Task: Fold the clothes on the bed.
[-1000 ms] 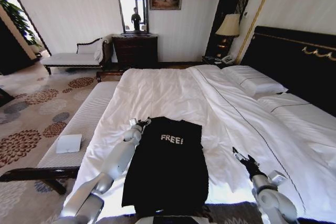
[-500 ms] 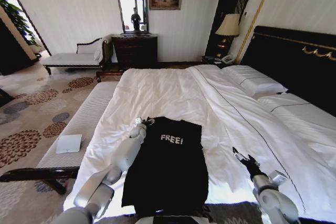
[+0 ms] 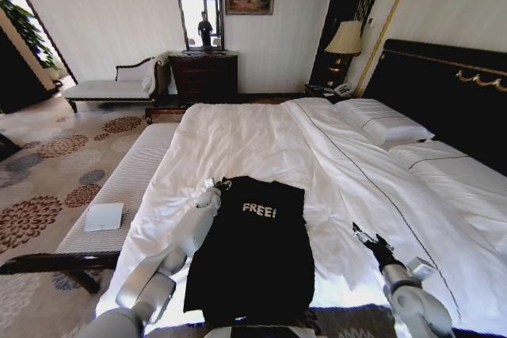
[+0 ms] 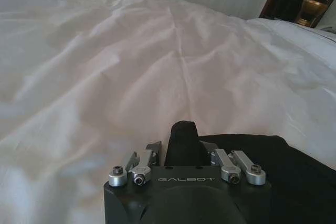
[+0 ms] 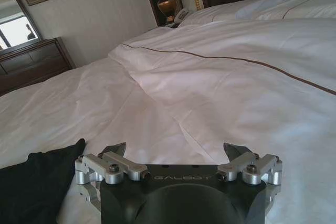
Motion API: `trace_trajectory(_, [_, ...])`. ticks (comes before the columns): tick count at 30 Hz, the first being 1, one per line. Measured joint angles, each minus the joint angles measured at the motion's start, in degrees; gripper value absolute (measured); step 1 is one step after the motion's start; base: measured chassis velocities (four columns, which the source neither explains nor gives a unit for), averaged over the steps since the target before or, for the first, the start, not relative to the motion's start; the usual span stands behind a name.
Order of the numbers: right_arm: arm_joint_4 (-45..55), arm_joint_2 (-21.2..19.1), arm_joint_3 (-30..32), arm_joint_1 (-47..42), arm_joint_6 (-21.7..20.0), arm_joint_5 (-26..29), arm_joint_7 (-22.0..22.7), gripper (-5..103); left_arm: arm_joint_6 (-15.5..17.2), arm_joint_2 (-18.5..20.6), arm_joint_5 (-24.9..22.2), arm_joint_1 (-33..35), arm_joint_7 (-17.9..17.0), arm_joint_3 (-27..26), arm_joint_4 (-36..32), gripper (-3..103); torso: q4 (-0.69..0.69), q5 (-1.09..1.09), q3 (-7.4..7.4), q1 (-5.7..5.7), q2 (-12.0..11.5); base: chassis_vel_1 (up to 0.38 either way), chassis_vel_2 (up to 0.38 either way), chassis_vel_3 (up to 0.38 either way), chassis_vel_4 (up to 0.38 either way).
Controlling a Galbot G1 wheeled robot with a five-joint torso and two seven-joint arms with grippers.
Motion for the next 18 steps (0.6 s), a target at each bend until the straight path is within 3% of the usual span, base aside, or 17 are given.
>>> trace_trajectory(3, [0.0, 0.0, 0.0, 0.0, 0.0, 0.0, 0.0, 100, -0.3, -0.1, 0.2, -0.2, 0.2, 0.0, 0.5, 27, 0.0, 0.0, 0.0, 0.0, 0.0, 0.0, 0.0, 0.0, 0.0])
trace_trajectory(5, [0.0, 0.0, 0.0, 0.0, 0.0, 0.0, 0.0, 100, -0.3, -0.1, 0.3, -0.2, 0.2, -0.1, 0.6, 27, 0.0, 0.0, 0.0, 0.0, 0.0, 0.0, 0.0, 0.0, 0.0])
trace_trajectory(9, [-0.1, -0.1, -0.2, 0.2, 0.0, 0.1, 0.0, 100, -0.6, 0.0, 0.4, 0.0, 0.2, -0.1, 0.6, 6, -0.01, 0.0, 0.0, 0.0, 0.0, 0.0, 0.0, 0.0, 0.0])
trace_trajectory(18, [-1.5, -2.5, -1.5, 2.0, 0.0, 0.8, 0.0, 100, -0.9, 0.2, 0.6, 0.2, 0.2, -0.1, 0.2, 2, 0.0, 0.01, 0.0, 0.0, 0.0, 0.0, 0.0, 0.0, 0.0])
